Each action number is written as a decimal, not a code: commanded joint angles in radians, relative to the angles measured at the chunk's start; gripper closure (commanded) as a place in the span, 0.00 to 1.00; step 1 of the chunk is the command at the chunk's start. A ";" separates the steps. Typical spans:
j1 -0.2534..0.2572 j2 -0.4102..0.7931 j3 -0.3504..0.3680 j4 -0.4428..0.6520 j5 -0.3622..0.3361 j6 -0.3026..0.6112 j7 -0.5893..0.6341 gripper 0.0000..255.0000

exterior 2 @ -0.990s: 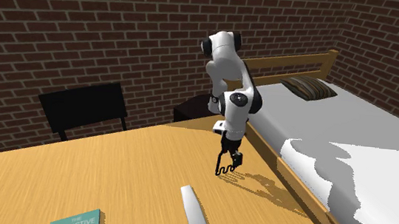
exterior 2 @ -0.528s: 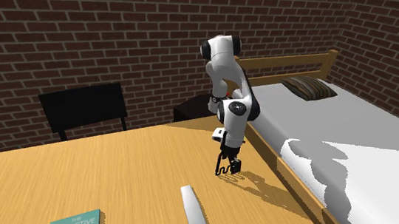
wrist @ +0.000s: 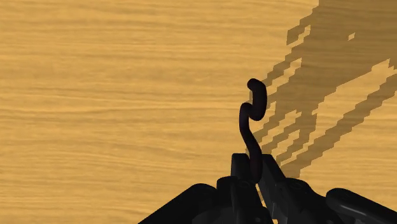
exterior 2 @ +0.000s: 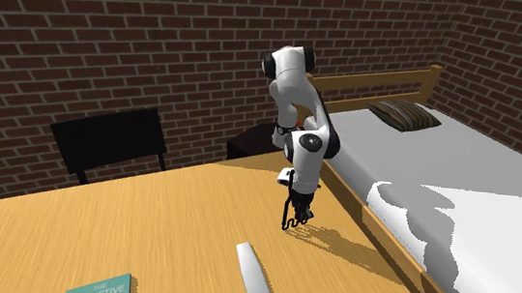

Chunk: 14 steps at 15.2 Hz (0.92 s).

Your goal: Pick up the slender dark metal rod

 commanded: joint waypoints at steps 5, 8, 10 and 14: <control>-0.001 -0.006 0.003 0.003 0.004 -0.011 -0.002 1.00; -0.007 -0.028 0.011 0.012 0.015 -0.040 -0.007 1.00; -0.010 -0.041 0.016 0.020 0.023 -0.060 -0.011 1.00; -0.015 -0.067 0.025 0.038 0.037 -0.101 -0.018 1.00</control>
